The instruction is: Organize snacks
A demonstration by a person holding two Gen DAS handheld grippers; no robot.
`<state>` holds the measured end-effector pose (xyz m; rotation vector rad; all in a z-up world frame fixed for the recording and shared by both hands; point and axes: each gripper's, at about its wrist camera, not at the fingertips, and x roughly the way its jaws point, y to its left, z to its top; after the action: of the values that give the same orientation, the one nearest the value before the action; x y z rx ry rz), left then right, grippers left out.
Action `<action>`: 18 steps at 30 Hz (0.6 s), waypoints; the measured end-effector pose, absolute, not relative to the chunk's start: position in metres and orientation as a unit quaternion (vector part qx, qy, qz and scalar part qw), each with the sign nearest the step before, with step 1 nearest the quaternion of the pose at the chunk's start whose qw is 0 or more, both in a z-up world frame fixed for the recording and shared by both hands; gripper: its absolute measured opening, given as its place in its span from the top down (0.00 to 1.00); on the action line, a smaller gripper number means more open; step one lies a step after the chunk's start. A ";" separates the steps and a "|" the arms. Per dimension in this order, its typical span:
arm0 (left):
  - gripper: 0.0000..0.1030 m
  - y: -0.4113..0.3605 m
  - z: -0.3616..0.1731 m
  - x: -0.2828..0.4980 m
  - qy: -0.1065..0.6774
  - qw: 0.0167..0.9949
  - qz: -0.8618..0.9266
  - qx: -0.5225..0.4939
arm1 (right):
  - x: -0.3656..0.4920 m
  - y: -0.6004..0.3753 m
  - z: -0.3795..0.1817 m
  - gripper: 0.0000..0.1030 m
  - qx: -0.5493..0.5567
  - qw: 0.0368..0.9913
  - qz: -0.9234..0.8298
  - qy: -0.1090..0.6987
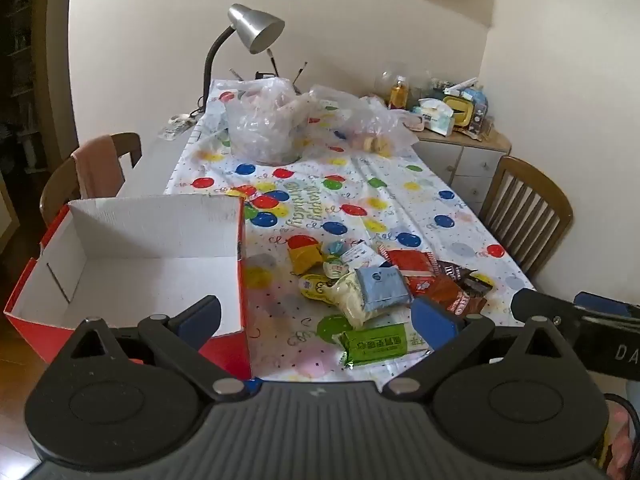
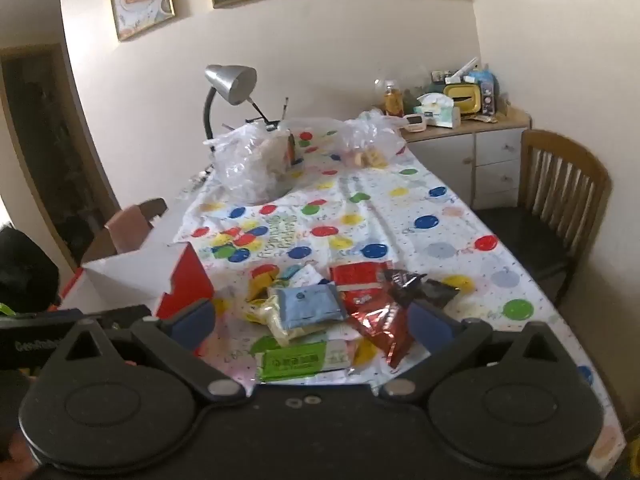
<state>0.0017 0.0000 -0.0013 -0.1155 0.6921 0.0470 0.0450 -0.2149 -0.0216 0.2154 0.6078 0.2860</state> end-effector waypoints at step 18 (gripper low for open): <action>0.01 0.008 0.000 0.003 0.344 0.936 0.023 -0.075 | 0.047 -0.198 -0.023 0.00 0.051 0.941 0.131 0.307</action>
<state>0.0032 0.0080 -0.0002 -0.1535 0.7031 0.0468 0.0473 -0.1982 -0.0226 0.1036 0.6270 0.2665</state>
